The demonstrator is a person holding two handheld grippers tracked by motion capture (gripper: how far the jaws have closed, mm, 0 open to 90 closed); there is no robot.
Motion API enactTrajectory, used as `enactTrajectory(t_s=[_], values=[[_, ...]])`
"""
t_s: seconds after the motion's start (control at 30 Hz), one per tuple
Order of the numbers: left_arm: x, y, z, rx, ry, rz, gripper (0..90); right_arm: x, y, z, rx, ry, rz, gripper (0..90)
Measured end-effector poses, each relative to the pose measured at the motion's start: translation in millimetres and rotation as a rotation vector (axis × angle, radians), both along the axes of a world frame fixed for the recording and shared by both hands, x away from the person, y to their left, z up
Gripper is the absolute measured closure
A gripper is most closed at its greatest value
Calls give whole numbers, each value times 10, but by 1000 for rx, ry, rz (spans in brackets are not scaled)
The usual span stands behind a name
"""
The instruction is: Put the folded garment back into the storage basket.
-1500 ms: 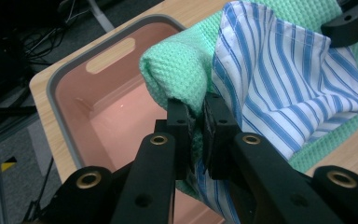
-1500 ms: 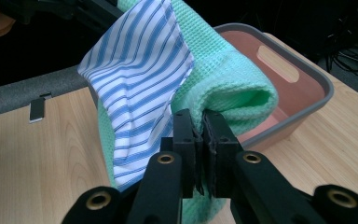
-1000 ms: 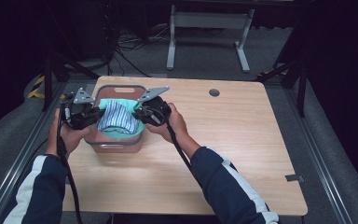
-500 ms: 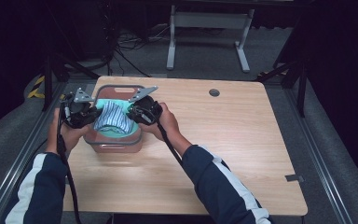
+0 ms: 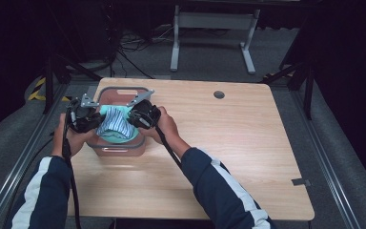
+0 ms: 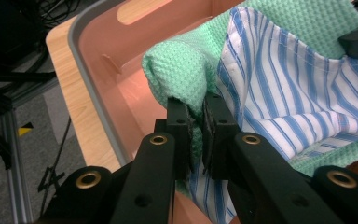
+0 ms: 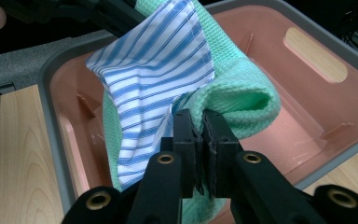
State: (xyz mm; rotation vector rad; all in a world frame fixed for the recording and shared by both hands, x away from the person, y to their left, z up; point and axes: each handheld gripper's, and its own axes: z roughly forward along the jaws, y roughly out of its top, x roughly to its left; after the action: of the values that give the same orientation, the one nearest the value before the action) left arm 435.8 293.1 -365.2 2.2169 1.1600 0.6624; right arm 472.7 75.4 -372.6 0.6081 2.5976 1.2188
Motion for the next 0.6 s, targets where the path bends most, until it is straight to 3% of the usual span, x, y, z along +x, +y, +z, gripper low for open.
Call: enactTrajectory(t_s=[0.2,0.47,0.6], values=[[51,-51,-87,23,31,5,826,39,8,-92,-21,22,-1,843],[62,-61,-176,38,42,11,822,70,-6,-182,-36,47,-1,833],[59,-63,-225,22,43,19,820,78,-7,-214,-47,44,-6,822]])
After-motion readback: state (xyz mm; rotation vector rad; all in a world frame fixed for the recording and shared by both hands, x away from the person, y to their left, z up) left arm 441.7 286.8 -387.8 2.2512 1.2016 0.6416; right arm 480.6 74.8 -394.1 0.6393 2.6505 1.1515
